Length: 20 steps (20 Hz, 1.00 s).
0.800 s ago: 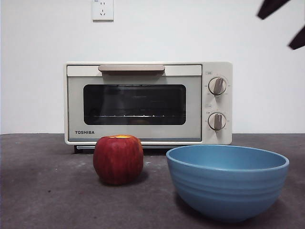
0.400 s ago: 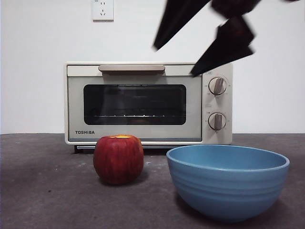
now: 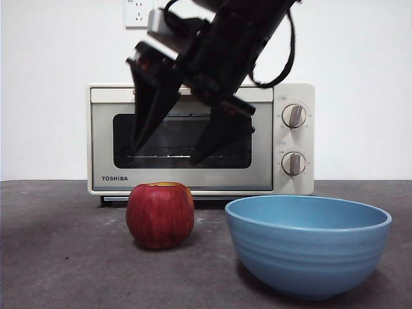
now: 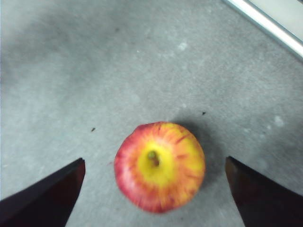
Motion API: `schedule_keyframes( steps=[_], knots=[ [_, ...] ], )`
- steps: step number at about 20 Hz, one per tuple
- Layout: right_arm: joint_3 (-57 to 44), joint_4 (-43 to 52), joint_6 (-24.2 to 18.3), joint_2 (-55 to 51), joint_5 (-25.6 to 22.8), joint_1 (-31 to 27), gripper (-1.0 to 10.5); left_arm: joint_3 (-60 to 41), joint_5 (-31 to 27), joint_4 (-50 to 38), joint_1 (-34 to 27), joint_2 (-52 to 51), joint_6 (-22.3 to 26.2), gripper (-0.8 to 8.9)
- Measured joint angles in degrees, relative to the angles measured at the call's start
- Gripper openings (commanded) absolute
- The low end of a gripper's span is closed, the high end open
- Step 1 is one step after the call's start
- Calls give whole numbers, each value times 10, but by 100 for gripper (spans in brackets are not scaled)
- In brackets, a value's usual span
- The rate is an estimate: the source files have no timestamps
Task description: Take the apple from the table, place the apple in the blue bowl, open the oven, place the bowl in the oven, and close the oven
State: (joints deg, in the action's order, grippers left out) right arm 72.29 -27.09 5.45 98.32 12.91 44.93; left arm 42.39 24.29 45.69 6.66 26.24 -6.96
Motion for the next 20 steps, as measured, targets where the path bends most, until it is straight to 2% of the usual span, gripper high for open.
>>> schedule_keyframes(
  steps=[6,13,20],
  knots=[
    [0,21,9,46,-24,12,485,0,0,0,0,0,0,7],
    [1,34,25,94,-25,19,485,0,0,0,0,0,0,7],
    [1,36,38,97,-26,23,352,0,0,0,0,0,0,7]
  ],
)
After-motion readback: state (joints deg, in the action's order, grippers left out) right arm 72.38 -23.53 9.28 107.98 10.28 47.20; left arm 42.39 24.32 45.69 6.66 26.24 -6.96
